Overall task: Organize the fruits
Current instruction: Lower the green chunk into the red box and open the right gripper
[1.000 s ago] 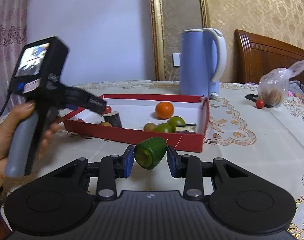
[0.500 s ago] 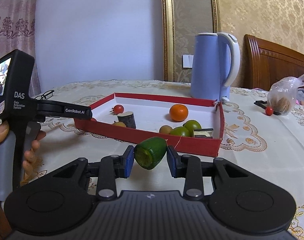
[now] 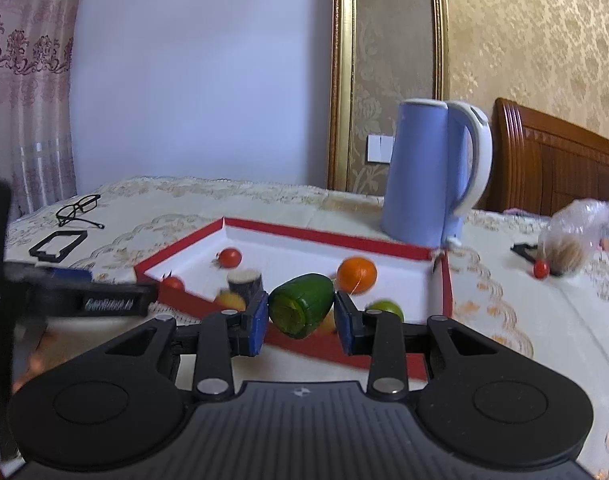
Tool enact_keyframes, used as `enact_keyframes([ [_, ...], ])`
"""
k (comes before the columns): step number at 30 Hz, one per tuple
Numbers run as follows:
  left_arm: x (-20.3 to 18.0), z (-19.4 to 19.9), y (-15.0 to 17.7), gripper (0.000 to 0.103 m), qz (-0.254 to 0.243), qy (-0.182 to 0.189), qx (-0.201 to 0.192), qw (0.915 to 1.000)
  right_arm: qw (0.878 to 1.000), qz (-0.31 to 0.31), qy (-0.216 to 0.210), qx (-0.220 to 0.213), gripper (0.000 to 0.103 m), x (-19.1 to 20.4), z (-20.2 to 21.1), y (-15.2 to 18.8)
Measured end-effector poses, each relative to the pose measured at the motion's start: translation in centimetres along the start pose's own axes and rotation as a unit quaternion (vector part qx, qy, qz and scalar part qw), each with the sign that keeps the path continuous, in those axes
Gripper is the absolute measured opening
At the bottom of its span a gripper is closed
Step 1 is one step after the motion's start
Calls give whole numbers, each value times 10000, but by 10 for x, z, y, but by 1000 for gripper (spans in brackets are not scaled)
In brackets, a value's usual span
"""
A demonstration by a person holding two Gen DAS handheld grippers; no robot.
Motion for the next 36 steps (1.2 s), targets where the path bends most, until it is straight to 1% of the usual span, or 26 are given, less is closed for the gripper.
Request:
enact_keyframes([
  [4,1,1,2,87,40,-49,-49,10000,10000,-39,-37,43,34,1,-22,-18],
  [7,1,4,3,90,43,-23,-109,9999,10000,-4,30,83,34,5,-42,-30],
  [11,0,5,4,94,26,-58,-175,9998,9994,-157,131,280,34,2,-76,-44],
  [14,0,7,4,97,45,-64,-209,9998,9983,-230,240,487,34,0,-101,-49],
  [18,1,6,3,99,52,-55,-200,9998,9964,-121,404,730,34,5,-129,-51],
  [27,2,6,3,103,43,-50,-204,9998,9923,-27,592,1083,35,17,-166,-51],
  [29,3,5,3,103,72,-40,-188,9998,9914,34,596,1164,37,20,-171,-50],
  [32,4,4,3,103,115,-17,-159,9998,9911,109,670,1141,50,21,-171,-48],
  [36,5,3,4,103,120,-42,-133,9998,9917,44,642,1117,51,19,-169,-49],
])
Point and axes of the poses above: each gripper's, at about its wrist camera, not at the fingertips, and z roughly against the way its jaws point, x to its left, y to its underside, the point moved 1 cm from there along -z, roughly the way its jaws point, and after that the axes turned 9 degrees about y, right-handed, at the moved point
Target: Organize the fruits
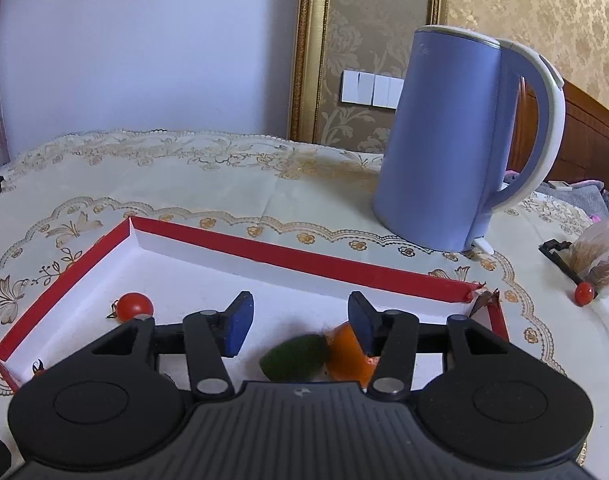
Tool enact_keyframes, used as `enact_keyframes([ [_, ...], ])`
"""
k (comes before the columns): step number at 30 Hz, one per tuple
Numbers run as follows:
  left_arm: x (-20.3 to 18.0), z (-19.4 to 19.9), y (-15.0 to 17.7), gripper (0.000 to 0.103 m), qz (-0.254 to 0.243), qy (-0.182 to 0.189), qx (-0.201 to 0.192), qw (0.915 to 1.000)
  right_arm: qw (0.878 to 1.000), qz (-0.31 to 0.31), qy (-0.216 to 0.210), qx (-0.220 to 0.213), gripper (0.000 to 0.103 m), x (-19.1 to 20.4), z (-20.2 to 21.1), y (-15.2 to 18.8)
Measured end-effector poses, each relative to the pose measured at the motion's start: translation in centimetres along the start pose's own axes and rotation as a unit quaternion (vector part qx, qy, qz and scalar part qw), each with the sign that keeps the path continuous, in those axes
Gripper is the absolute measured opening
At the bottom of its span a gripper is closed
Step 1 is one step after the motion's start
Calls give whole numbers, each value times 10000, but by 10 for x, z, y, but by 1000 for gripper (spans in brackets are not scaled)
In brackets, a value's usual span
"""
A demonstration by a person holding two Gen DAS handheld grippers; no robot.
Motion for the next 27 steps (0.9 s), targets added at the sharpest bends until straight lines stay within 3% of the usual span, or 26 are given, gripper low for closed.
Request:
enact_keyframes([
  [12,-5,0,1,103,-151,-91,33,9998,9993,68,-221,-295,51,-8,39,21],
  [21,-8,-2,1,103,-246,-189,73,9995,9961,-60,-318,-821,66,-36,99,58],
  [27,-13,-3,1,103,-395,-222,111,9989,9964,-161,-89,-831,76,-53,119,90],
])
Point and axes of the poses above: each gripper's, at about its wrist camera, not at the fingertips, and z roughly against the way its jaws point, x to its left, y to its underside, the point moved 1 cm from there along -z, roughly the way its jaws point, and after that the axes turned 9 degrees about y, right-handed, at the moved point
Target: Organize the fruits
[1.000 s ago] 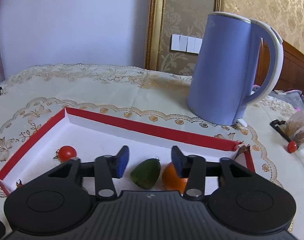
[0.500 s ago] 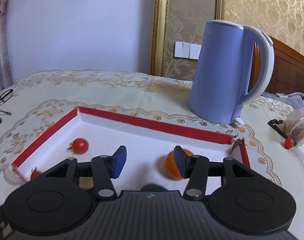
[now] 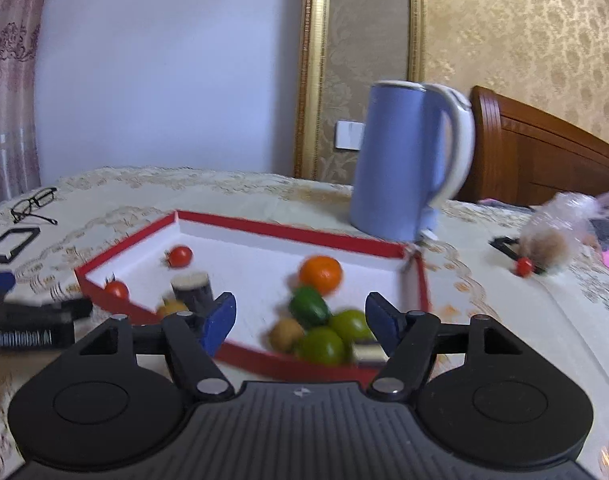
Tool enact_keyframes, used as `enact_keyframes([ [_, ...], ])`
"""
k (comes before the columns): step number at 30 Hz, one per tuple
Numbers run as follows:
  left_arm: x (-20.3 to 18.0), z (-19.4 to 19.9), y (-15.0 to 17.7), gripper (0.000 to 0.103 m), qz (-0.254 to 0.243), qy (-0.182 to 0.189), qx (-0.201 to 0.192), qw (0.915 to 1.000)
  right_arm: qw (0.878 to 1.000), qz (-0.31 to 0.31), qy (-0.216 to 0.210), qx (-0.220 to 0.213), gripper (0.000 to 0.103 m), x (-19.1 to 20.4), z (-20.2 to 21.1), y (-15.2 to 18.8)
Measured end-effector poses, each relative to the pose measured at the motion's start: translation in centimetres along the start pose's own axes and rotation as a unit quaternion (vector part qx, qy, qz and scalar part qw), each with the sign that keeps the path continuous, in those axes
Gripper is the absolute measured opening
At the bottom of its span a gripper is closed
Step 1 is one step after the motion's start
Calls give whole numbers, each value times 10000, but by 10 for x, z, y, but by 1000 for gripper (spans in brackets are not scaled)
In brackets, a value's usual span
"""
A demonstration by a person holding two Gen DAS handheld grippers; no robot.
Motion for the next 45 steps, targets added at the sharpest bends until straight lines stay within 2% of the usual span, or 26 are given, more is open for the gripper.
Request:
enact_keyframes([
  [2,-1,0,0,103,-13,-10,12,10000,9999,-104,35,79,85,-7,3,9],
  [7,-4,0,-1,103,39,188,113,9998,9977,-180,-55,646,85,-14,1,24],
  [10,-8,2,-1,103,-3,234,116,9997,9967,-217,-82,780,85,-16,2,31],
  [12,-11,3,-2,103,-56,217,106,9997,9962,-90,53,860,85,-14,1,34],
  [16,-17,5,-4,103,-128,295,62,9995,9957,150,271,875,95,-12,-1,38],
  [26,-20,1,-7,103,-92,380,140,9991,9935,218,460,1014,95,-13,-15,33],
  [39,-19,-2,-7,103,-60,548,205,9983,9932,163,478,1054,95,-11,-21,31],
  [45,-18,-2,-9,103,-37,567,206,9982,9970,-146,432,627,95,-16,-1,25],
])
Point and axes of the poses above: each gripper's, at about its wrist camera, not at the fingertips, and z roughly against the way its jaws point, x to its left, y to its underside, the point moved 1 cm from there along -z, roughly the way its jaws point, and after that the axes turned 9 degrees about y, right-handed, at the moved point
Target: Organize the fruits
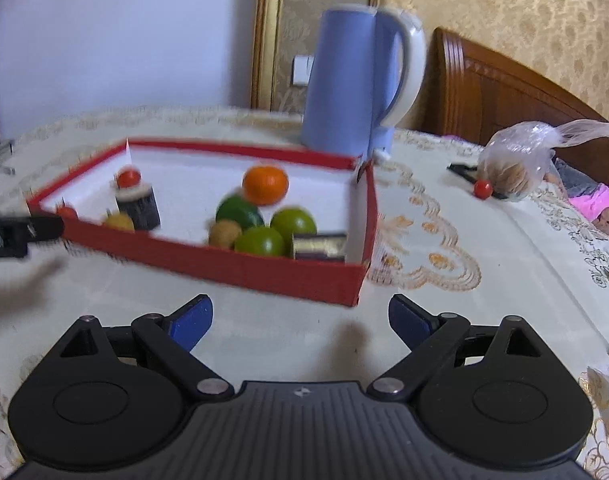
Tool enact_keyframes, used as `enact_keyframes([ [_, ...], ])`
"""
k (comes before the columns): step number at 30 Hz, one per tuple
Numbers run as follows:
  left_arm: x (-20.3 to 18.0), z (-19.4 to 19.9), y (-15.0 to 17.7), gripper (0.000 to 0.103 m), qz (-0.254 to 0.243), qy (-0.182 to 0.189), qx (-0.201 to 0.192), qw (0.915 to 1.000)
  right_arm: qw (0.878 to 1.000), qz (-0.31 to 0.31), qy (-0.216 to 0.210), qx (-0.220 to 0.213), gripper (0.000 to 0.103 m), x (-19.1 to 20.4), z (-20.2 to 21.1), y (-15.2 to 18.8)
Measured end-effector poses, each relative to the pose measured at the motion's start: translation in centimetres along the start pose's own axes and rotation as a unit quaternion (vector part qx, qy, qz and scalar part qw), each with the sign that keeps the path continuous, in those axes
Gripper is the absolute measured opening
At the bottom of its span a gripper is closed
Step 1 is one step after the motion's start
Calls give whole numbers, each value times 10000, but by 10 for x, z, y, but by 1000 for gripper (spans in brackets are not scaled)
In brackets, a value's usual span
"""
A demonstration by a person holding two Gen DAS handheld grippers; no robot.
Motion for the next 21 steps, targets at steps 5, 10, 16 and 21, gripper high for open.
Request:
enact_keyframes([
  [5,-1,-1,-1,103,-21,-47,-3,10000,9990,-237,10,-377,96,-6,16,-6],
  [10,-3,-2,0,103,-64,-42,25,10000,9998,-144,70,-138,96,-3,3,-6],
  [16,-3,-3,-1,103,-95,-36,60,9999,9999,73,23,110,96,6,-11,2],
  [21,-4,-5,1,103,-144,-103,81,9998,9995,217,2,215,96,10,-17,1],
])
Point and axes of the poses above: each gripper's, at about its wrist camera, not at the fingertips, and z roughly against the way its jaws point, x to its left, y to its underside, the point moved 1 cm from there along -z, roughly the way its jaws point, and after that the axes turned 9 degrees about y, right-handed, at the moved point
